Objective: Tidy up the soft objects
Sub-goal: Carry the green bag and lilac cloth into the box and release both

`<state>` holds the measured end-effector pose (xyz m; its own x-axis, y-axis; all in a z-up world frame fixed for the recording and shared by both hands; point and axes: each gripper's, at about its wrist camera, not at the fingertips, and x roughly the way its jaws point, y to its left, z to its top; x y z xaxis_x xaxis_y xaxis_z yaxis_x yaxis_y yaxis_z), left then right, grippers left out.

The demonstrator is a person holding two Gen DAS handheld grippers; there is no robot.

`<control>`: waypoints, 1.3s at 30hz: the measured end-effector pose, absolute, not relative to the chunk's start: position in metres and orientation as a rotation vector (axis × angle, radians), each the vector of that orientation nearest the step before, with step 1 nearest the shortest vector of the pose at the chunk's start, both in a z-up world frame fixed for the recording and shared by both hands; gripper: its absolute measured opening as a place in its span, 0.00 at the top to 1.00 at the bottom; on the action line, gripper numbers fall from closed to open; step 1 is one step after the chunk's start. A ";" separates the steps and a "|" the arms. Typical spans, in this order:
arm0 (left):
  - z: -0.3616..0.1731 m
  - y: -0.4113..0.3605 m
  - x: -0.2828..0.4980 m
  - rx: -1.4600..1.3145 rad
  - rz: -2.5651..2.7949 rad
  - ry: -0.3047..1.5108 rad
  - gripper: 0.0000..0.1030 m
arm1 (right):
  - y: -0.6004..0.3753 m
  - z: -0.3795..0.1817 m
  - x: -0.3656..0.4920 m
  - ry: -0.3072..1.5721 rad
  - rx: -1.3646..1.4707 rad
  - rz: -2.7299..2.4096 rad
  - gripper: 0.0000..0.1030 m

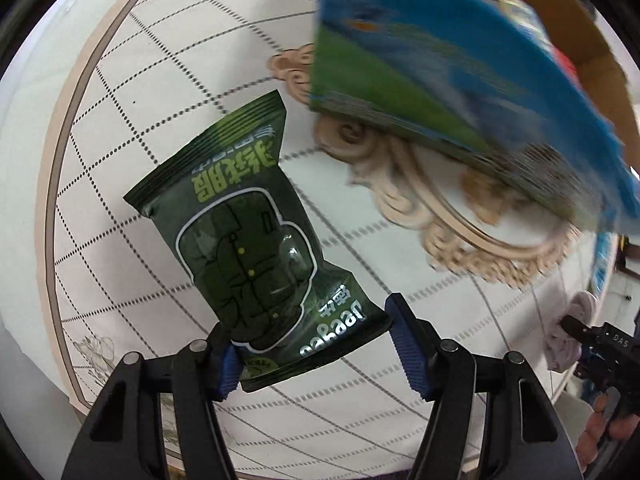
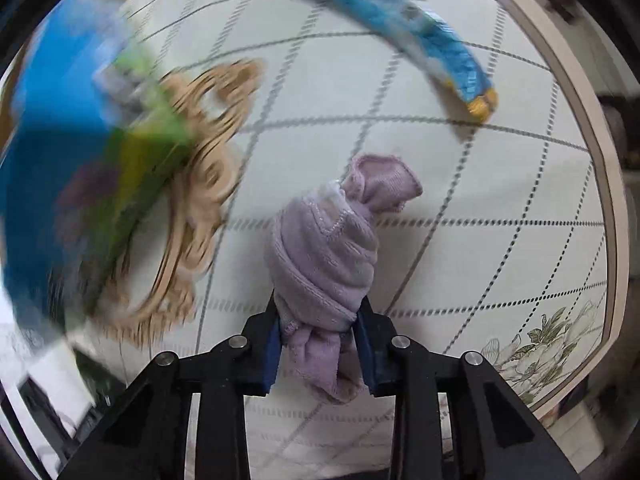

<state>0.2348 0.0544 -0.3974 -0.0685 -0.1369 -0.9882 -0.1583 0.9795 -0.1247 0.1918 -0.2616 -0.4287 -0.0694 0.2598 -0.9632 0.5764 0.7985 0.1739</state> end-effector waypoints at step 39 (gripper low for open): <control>-0.320 -0.038 0.391 0.109 -0.233 1.595 0.40 | -0.217 -0.308 0.411 1.584 0.026 0.005 0.68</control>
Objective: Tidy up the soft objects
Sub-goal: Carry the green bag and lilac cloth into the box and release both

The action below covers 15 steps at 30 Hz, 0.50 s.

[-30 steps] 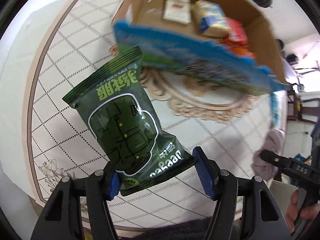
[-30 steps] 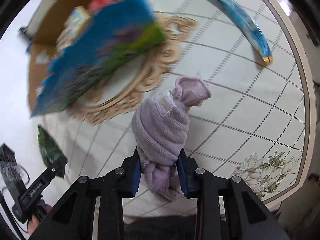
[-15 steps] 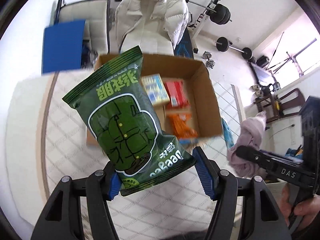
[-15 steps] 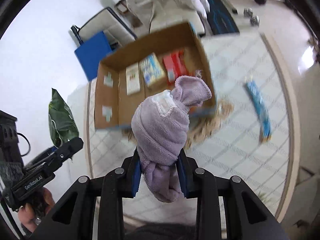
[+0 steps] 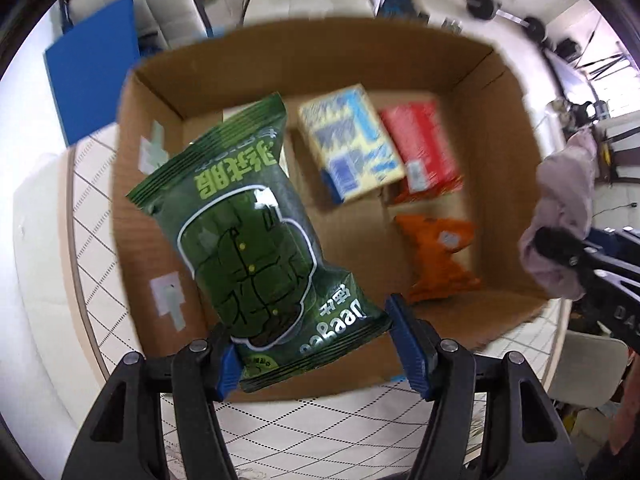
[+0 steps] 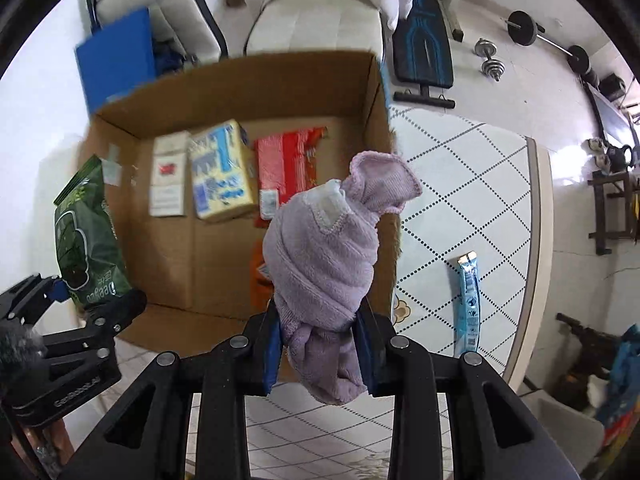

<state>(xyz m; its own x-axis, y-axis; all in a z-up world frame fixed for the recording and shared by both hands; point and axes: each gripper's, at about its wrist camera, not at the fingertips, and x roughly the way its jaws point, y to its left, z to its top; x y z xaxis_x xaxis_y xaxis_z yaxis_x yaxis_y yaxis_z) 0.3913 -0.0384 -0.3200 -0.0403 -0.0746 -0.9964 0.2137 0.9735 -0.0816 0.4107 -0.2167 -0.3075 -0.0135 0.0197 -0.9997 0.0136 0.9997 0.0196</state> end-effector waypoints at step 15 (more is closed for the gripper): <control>-0.330 -0.032 0.397 0.025 -0.201 1.670 0.14 | -0.207 -0.325 0.415 1.656 -0.032 0.004 0.26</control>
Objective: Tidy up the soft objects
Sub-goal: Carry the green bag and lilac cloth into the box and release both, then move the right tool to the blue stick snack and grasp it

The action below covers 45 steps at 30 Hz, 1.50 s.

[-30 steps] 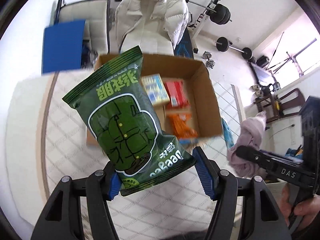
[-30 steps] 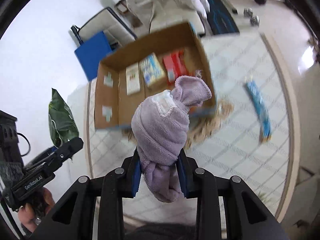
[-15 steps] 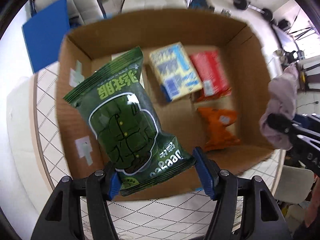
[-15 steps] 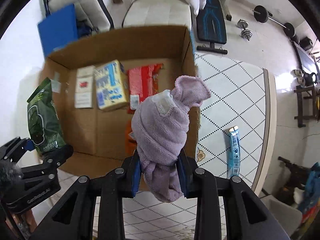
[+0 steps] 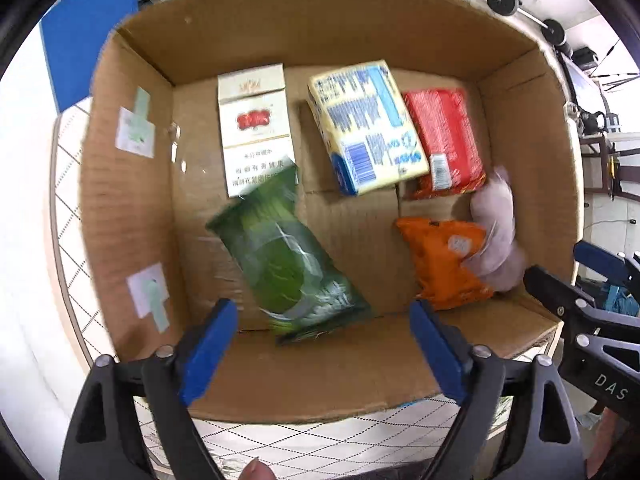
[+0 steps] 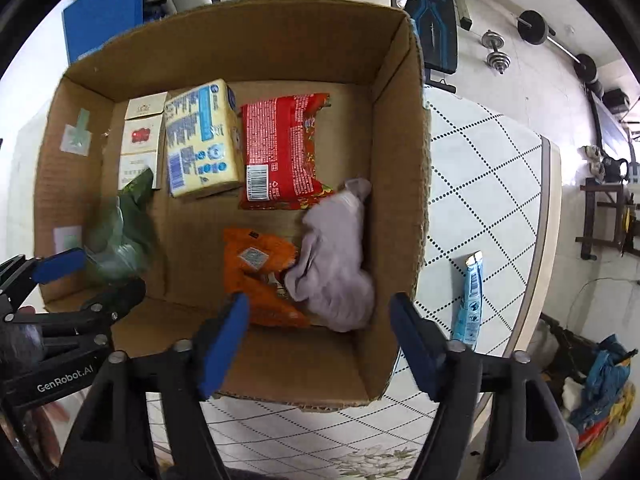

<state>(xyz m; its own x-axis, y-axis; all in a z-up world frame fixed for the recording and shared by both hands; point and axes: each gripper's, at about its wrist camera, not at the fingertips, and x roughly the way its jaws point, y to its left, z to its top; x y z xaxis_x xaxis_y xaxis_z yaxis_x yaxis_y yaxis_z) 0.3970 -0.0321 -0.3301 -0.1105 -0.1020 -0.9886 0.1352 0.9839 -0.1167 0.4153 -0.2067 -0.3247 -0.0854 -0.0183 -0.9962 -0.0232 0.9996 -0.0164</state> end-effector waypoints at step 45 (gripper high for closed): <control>-0.203 -0.048 0.318 -0.018 -0.016 1.273 0.02 | -0.305 -0.248 0.312 1.394 0.229 -0.106 0.08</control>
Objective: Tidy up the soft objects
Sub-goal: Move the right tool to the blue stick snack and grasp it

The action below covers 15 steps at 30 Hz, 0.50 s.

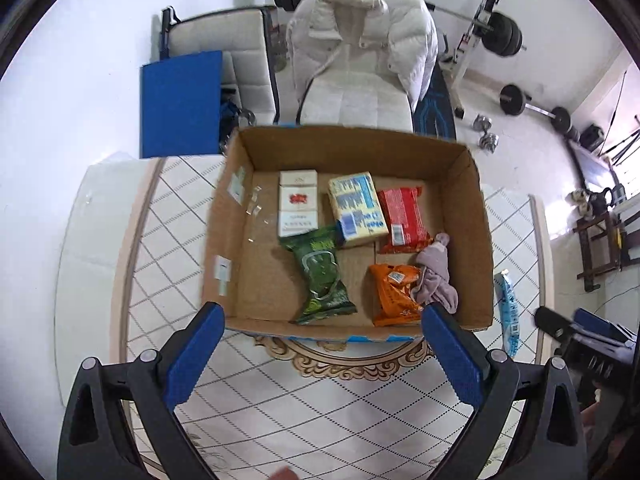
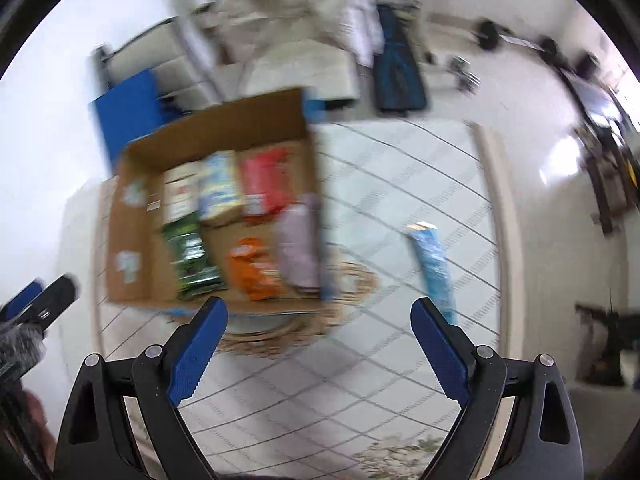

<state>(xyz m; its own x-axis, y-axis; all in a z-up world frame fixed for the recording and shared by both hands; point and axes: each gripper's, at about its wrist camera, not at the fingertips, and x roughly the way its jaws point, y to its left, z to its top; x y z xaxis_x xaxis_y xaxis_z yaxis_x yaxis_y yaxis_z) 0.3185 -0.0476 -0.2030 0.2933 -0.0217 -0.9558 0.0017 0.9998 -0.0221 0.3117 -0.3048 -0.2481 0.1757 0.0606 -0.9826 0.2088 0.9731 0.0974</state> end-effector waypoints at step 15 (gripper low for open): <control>-0.310 -0.139 0.357 0.151 0.013 1.431 0.02 | -0.419 -0.435 0.322 1.689 0.346 -0.306 0.12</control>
<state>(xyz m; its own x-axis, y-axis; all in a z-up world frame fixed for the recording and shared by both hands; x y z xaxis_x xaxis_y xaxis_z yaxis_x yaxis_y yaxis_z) 0.3572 -0.1392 -0.3104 0.1405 0.0998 -0.9850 0.0814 0.9904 0.1119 0.3222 -0.4188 -0.4348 -0.1329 0.0524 -0.9897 0.3967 0.9179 -0.0046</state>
